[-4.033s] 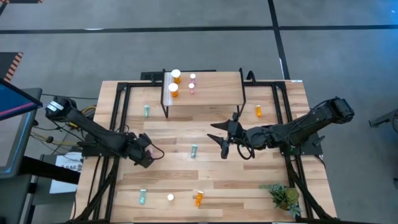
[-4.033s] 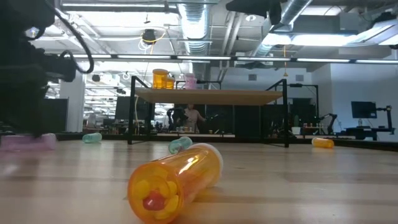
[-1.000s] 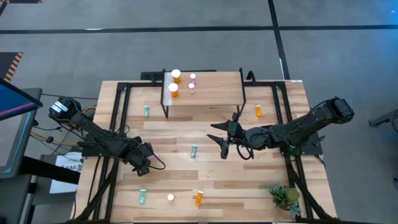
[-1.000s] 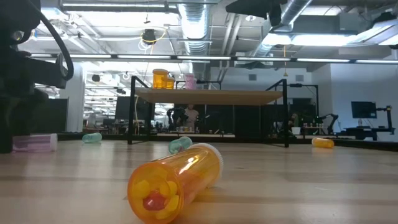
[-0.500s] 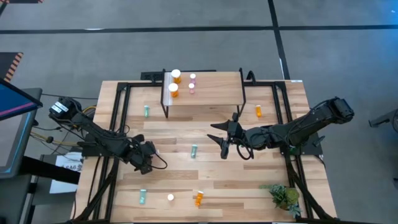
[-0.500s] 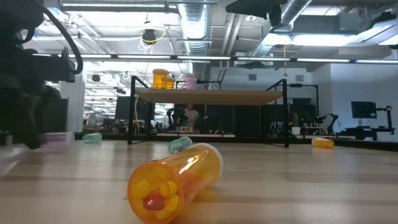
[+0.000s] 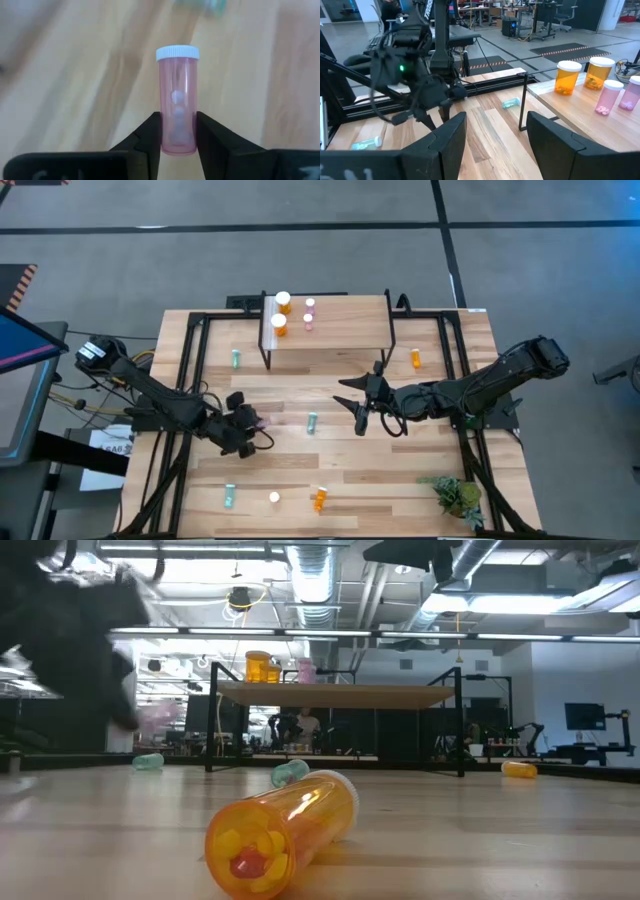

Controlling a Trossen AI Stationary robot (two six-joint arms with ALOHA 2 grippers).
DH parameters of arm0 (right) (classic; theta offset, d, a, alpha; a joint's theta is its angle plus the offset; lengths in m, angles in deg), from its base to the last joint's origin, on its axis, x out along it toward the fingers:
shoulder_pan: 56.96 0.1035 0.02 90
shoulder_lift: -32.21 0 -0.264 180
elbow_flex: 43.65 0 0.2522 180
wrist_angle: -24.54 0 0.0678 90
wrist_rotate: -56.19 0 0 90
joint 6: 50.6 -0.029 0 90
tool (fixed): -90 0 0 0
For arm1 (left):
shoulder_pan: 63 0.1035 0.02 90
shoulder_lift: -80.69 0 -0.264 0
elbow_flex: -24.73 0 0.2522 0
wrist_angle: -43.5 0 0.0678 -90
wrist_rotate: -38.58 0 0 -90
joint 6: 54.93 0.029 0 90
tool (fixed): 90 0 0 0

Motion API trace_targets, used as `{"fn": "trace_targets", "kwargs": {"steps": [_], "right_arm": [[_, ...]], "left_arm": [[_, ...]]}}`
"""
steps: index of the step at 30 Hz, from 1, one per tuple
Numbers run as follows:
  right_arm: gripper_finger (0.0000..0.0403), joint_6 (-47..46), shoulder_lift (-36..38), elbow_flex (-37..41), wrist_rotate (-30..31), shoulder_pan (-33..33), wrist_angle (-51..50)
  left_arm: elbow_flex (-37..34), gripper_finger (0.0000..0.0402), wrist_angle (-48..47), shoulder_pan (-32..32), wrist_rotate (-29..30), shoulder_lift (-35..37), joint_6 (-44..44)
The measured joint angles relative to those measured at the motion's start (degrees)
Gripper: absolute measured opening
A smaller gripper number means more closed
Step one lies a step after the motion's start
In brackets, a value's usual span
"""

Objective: Pick and place medicine bottles onto shelf by color
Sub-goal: Put the small pink pill bottle aligned with the other small pink bottles on the shelf

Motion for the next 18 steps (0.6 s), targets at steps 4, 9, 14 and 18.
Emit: {"fn": "trace_targets", "kwargs": {"steps": [4,9,14,18], "right_arm": [[0.023,0.0,0.0,0.0,0.0,0.0,0.01],[0.023,0.0,0.0,0.0,0.0,0.0,0.01],[0.023,-0.02,0.0,0.02,0.0,0.0,0.71],[0.023,0.91,0.0,0.04,-3.52,-0.15,3.26]], "left_arm": [[-0.05,0.0087,9.57,-0.02,7.9,3.21,7.78],[-2.2,0.0087,29.56,2.05,12.48,6.91,22.83],[-2.33,0.0087,47.71,6.51,2.45,7.2,35.89],[-2.35,0.0087,56.25,10.16,-7.74,6.78,40.14]]}}
